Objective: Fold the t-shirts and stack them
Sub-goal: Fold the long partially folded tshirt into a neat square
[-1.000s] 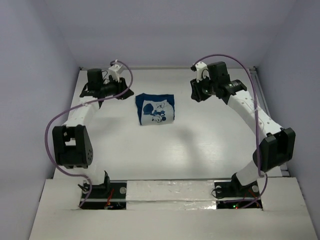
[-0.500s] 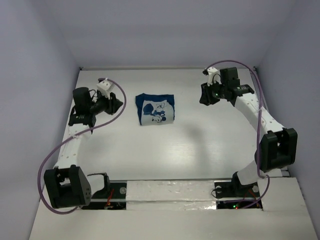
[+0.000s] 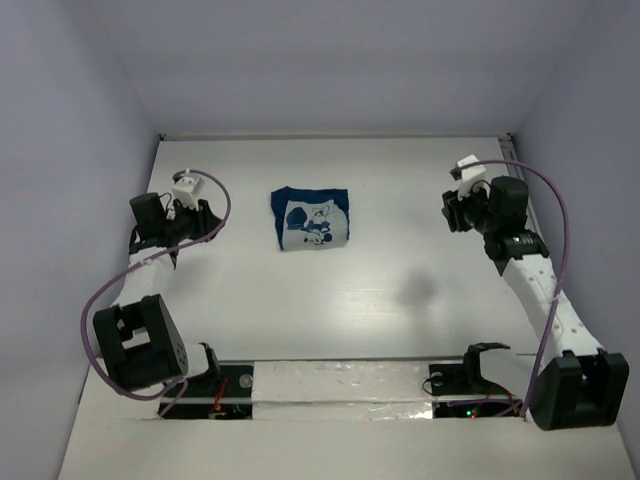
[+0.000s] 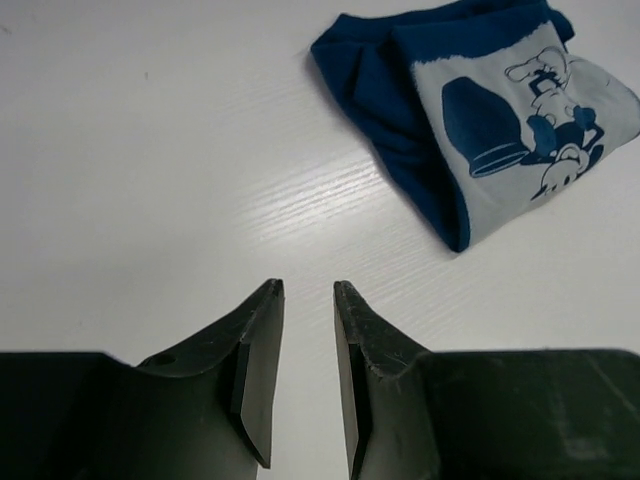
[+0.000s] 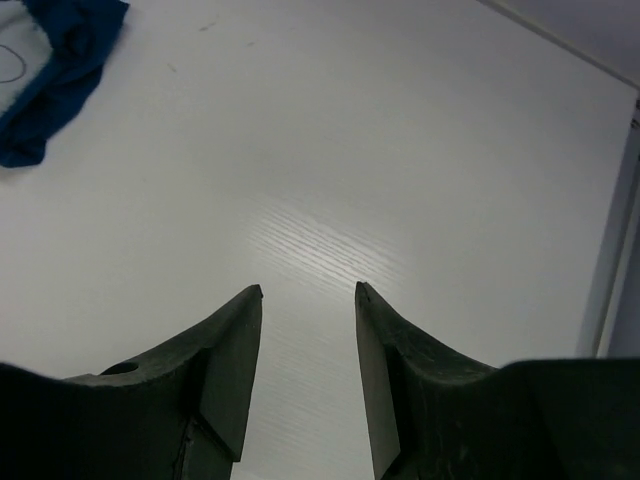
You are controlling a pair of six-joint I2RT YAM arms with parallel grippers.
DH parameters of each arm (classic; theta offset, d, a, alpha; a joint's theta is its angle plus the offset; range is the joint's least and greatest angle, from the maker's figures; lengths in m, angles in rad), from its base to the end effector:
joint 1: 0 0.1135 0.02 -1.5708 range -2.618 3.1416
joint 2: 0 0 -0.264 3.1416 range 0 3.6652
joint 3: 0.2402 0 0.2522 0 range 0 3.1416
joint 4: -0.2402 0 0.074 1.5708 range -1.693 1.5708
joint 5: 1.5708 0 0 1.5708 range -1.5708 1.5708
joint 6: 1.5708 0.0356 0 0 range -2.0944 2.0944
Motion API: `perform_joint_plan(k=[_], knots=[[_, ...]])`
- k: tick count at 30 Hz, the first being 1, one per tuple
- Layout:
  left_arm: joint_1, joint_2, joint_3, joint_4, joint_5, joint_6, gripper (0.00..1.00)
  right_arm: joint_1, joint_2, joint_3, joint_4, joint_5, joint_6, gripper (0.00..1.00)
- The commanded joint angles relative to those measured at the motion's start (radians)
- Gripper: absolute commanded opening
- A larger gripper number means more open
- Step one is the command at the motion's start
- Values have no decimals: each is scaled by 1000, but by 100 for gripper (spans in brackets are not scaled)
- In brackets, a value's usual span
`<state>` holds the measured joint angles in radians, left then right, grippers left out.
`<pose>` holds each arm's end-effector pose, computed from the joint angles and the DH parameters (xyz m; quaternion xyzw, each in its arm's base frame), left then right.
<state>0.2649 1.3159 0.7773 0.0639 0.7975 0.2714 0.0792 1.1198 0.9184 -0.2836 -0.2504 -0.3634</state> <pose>0.2792 0.0494 0.2496 0.2049 0.7859 -0.1923 0.5508 0.2514 0.0288 0.3103 -0.2494 0.8146 0.0332 0.5226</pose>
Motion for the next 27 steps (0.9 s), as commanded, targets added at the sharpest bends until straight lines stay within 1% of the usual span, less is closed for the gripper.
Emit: perform_joint_plan(k=[1,2,5,10,12,14,20,23,27], knots=[[19,-62,-76,88,40,12,23,-74,-66,-72,179,-35,-22,48],[28,-72,-91,103,31,14,24,-111,-71,-73,176,-80,-14,47],[28,-105,-153,190,11,9,24,-134,-54,-79,179,-128,-2,48],[28,-145,-223,290,-9,-4,24,-157,-11,-119,231,-147,7,51],[28,-149,-243,336,-14,-8,24,-157,-11,-150,293,-150,21,52],[28,-144,-260,358,-26,-8,24,-157,-9,-197,360,-155,40,52],[28,-101,-260,393,-30,-8,24,-167,-29,-259,443,-159,80,52],[28,-92,-259,396,-30,-8,24,-167,-58,-269,458,-158,87,52],[28,-89,-276,431,-26,-8,24,-167,-43,-268,468,-153,87,52]])
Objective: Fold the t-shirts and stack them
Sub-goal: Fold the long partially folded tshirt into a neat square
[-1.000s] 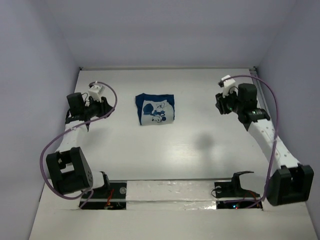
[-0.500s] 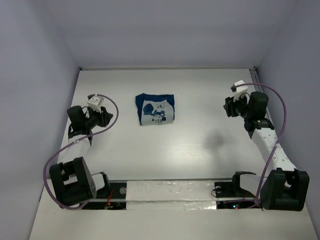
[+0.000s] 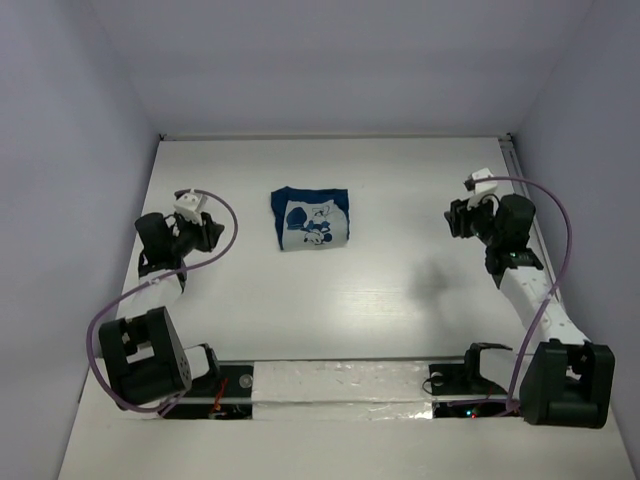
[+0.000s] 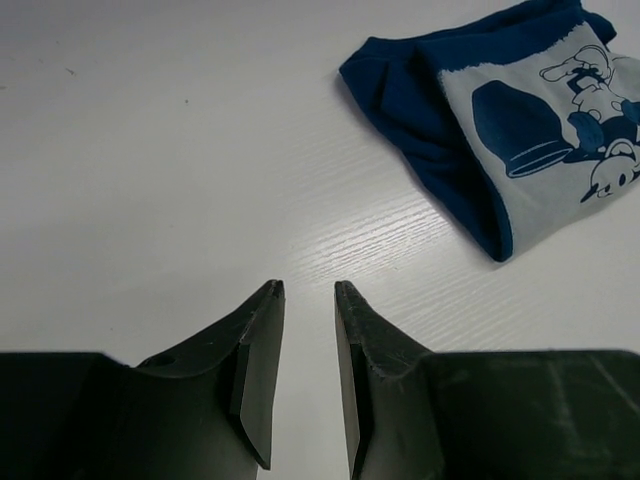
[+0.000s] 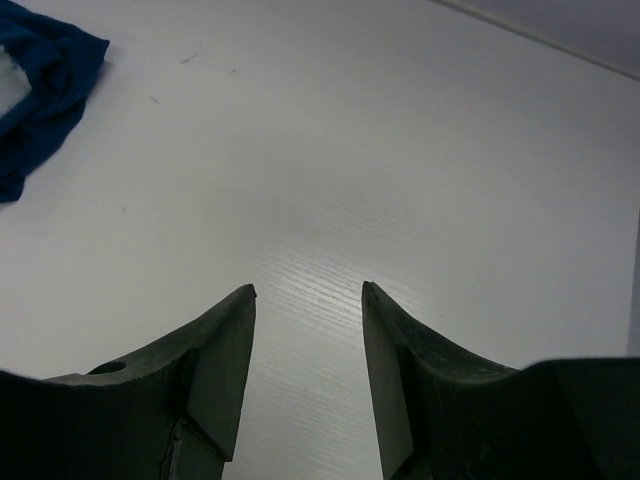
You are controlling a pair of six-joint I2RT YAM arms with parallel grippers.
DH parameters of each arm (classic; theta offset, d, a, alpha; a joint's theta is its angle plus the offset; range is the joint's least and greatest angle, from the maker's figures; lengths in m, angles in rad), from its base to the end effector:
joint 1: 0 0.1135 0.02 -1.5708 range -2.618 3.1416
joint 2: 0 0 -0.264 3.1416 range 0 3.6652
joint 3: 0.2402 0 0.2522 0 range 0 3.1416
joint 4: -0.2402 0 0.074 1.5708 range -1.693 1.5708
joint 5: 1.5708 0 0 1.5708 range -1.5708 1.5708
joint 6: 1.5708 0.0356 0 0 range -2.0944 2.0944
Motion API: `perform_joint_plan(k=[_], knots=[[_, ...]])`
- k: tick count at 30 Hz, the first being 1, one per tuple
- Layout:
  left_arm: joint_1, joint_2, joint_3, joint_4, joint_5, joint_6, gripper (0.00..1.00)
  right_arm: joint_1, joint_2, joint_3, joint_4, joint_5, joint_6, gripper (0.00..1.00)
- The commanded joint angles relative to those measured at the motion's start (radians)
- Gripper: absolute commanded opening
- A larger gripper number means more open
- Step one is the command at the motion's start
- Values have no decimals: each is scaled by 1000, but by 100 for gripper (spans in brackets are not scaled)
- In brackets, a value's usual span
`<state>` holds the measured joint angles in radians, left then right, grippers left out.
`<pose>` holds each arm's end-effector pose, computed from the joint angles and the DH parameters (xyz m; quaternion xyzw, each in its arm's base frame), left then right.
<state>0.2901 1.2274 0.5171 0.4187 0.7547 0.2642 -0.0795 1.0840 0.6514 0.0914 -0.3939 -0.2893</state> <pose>0.2481 0.0486 0.2191 0.2103 0.7487 -0.1325 0.6146 0.2451 -0.0058 0.2628 -0.1961 0.7849 0.0534 0.5854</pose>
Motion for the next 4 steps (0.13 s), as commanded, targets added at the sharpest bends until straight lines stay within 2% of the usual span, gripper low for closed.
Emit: perform_joint_plan(k=[1,4], knots=[[3,3,-20,83,20,-2,24,-8,0,2,90,-13,15,52],[3,14,-20,89,44,-5,25,-8,17,7,93,-13,15,52]])
